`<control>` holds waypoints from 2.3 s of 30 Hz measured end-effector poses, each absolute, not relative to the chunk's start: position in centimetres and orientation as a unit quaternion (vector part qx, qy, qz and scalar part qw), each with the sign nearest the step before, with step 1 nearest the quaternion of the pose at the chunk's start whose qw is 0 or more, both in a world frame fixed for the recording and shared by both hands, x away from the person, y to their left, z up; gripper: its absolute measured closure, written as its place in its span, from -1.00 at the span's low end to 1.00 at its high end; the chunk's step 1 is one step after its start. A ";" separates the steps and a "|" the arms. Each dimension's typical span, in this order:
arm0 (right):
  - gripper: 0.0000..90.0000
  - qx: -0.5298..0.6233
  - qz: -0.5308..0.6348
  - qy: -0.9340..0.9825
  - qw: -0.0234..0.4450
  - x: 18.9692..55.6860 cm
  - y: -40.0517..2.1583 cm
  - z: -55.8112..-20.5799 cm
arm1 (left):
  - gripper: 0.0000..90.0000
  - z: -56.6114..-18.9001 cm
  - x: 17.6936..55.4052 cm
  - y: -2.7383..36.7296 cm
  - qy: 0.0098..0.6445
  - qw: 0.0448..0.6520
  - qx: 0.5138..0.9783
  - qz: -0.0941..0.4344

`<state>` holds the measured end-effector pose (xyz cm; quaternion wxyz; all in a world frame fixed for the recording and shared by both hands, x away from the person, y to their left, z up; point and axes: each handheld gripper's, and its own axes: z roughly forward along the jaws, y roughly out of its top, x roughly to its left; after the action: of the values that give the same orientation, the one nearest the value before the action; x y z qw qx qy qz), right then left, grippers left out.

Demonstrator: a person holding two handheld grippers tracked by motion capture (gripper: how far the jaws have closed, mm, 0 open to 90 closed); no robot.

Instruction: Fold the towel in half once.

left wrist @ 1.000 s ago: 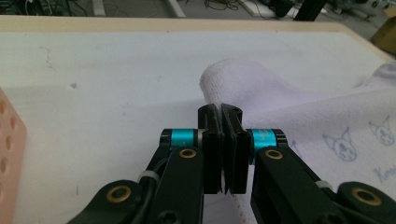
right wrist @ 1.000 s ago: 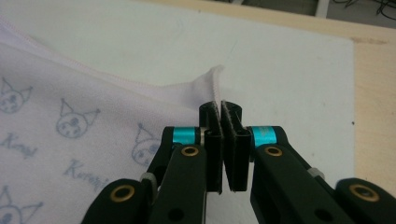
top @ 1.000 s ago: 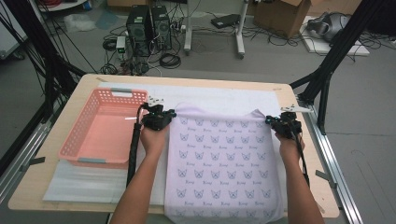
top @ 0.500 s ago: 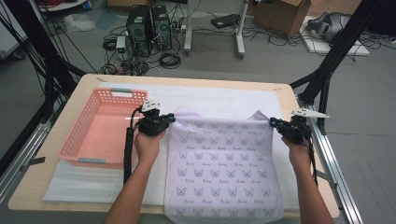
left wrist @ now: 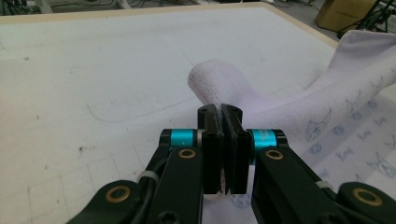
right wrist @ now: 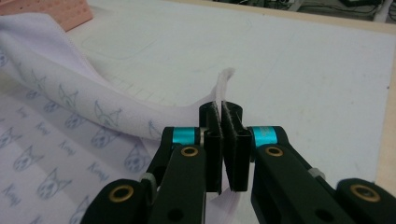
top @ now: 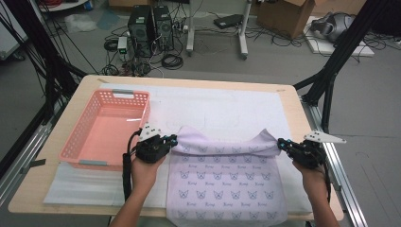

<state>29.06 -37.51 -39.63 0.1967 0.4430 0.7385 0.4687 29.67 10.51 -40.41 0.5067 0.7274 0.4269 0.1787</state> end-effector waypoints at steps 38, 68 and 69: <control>0.94 0.455 0.433 0.761 0.162 25.8 -36.6 -42.0 | 0.91 -43.2 26.6 10.6 0.413 0.522 0.736 0.121; 0.62 0.448 0.435 0.761 0.176 21.3 -37.7 -42.2 | 0.05 -43.5 24.7 12.1 0.409 0.536 0.731 0.105; 0.67 0.448 0.430 0.765 0.174 22.0 -37.4 -42.3 | 0.07 -43.6 25.3 12.0 0.413 0.534 0.731 0.103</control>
<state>22.03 -37.39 -42.35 0.1738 0.4476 0.7648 0.4296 25.29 11.98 -43.64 0.5336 0.7310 0.4128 0.1027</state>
